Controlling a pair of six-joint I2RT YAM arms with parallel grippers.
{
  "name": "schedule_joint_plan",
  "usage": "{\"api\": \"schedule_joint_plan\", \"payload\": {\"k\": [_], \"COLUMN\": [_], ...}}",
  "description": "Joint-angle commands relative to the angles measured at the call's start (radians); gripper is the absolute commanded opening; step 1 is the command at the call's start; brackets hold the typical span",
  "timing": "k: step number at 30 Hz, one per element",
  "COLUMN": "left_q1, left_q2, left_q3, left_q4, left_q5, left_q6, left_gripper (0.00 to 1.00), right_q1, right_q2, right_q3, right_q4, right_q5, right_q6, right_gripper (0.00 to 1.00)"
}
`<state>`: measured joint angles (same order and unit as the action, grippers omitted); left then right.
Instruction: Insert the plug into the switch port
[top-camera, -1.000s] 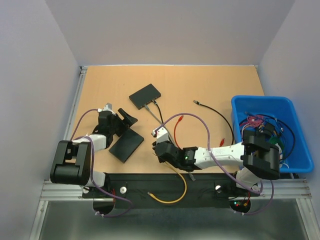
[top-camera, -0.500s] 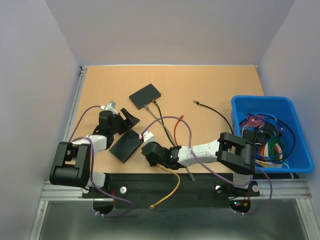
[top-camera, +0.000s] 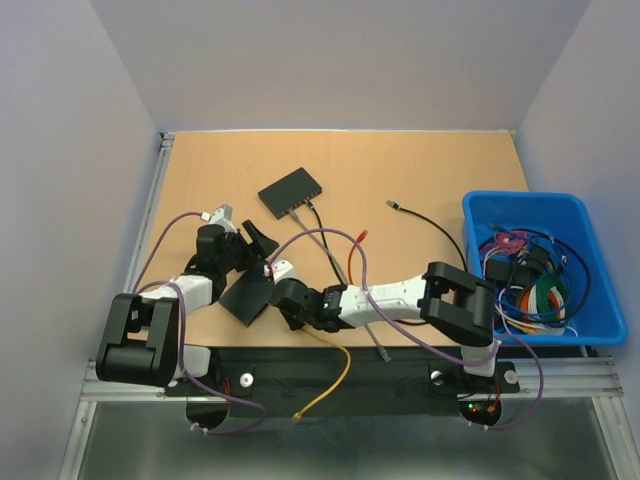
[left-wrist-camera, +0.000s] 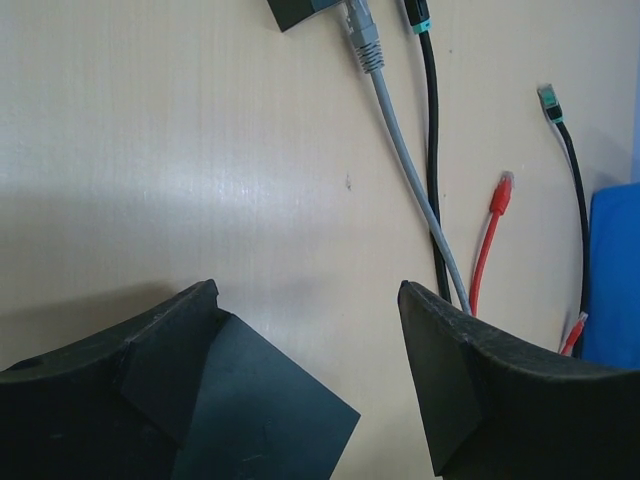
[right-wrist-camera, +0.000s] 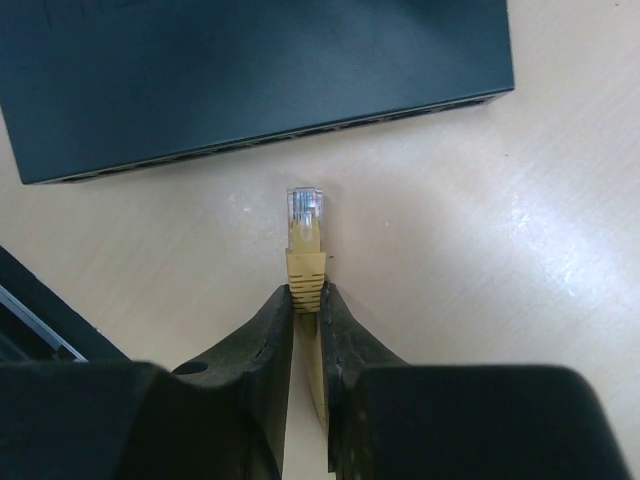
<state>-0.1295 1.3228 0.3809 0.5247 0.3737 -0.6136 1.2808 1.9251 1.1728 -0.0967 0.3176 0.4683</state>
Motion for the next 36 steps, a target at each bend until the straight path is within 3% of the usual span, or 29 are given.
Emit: {"api": "schedule_joint_plan", "payload": {"k": [1, 24, 36], "left_q1": [-0.005, -0.021, -0.032], "left_q2": [-0.036, -0.06, -0.071], "left_q3": [-0.01, -0.043, -0.051], "left_q4": [-0.023, -0.083, -0.088], "left_q5": [-0.041, -0.096, -0.079], "left_q6": [-0.003, -0.028, -0.017], "left_gripper": [0.83, 0.83, 0.82], "right_q1": [-0.026, -0.032, -0.034], "right_q2": [0.014, 0.117, 0.156], "right_q3": [0.059, 0.248, 0.347], "right_q4": [-0.092, -0.209, -0.264], "right_q5": [-0.005, -0.054, 0.017], "right_q6": [0.013, 0.001, -0.003], "right_gripper": [0.0, 0.0, 0.0]}}
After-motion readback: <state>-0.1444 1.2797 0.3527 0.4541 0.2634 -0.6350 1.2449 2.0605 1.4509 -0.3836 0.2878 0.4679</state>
